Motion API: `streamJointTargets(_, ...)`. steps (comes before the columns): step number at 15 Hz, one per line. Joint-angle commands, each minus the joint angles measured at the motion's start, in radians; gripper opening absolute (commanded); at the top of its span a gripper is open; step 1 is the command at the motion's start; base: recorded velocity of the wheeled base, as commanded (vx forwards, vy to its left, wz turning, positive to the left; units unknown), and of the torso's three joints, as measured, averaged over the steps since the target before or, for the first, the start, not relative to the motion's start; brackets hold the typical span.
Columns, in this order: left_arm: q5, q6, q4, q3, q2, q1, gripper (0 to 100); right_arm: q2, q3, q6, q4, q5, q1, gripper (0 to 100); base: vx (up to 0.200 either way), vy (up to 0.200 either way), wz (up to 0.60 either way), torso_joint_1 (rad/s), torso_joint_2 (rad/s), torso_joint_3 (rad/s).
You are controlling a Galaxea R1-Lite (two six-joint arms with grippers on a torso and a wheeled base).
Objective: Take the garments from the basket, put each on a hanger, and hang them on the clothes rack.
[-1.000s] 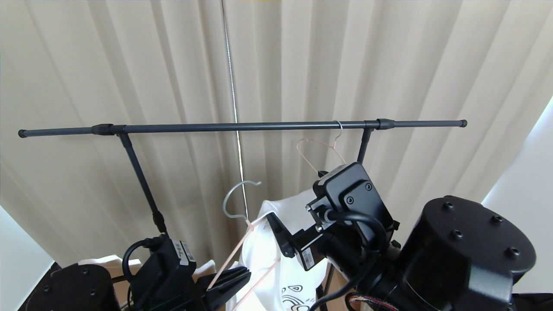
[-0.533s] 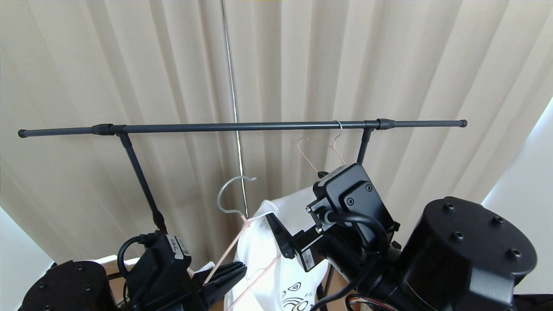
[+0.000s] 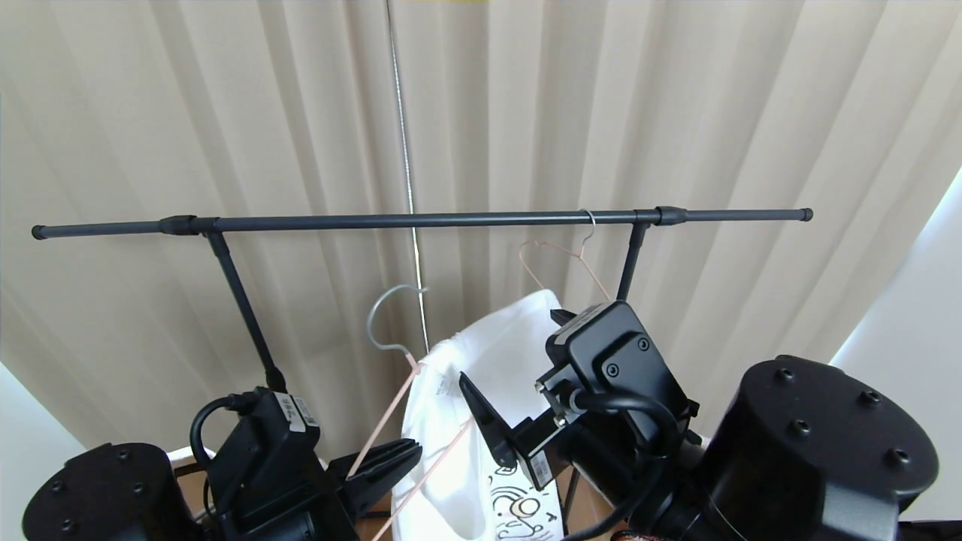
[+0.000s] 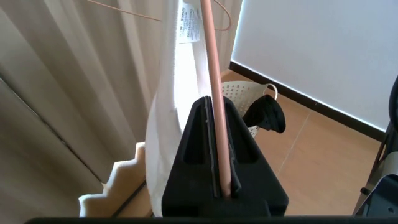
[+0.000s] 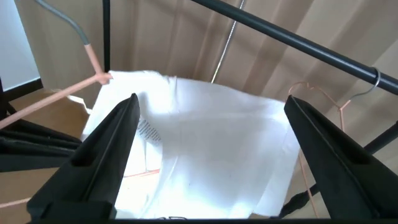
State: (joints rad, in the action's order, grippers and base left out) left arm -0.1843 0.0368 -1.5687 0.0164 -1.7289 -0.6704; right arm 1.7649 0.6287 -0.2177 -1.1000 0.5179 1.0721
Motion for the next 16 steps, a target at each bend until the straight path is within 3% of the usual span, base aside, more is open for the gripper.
streamJointTargets(1, -0.001, -0.003, -0.002, 0.0, 0.012, 0.002, 0, -0.016, -0.014, -0.002, 0.0, -0.007, 0.0, 100, 0.0, 0.0, 0.0, 0.0, 0.0, 0.0)
streamJointTargets(5, -0.015, -0.006, -0.002, 0.002, 0.014, 0.008, 0, -0.078, -0.07, -0.009, 0.014, -0.121, -0.046, 100, 0.0, 0.0, 0.0, 0.0, 0.0, 0.0)
streamJointTargets(6, -0.015, -0.006, -0.002, 0.002, 0.014, 0.008, 0, -0.078, -0.07, -0.009, 0.014, -0.121, -0.046, 100, 0.0, 0.0, 0.0, 0.0, 0.0, 0.0)
streamJointTargets(8, -0.138, 0.006, -0.002, 0.013, 0.012, 0.088, 0, -0.173, -0.104, -0.065, 0.045, -0.268, -0.159, 100, 0.0, 0.0, 0.0, 0.0, 0.0, 0.0)
streamJointTargets(12, -0.366, 0.029, -0.002, 0.042, -0.006, 0.193, 0, -0.315, -0.041, -0.095, 0.356, -0.538, -0.313, 100, 0.0, 0.0, 0.0, 0.0, 0.0, 0.0)
streamJointTargets(14, -0.434, 0.071, -0.002, 0.045, -0.021, 0.216, 0, -0.361, 0.032, -0.137, 0.555, -0.633, -0.382, 100, 0.0, 0.0, 0.0, 0.0, 0.0, 0.0)
streamJointTargets(16, -0.491, 0.144, -0.002, 0.037, -0.043, 0.221, 0, -0.364, 0.115, -0.213, 0.756, -0.777, -0.471, 100, 0.0, 0.0, 0.0, 0.0, 0.0, 0.0)
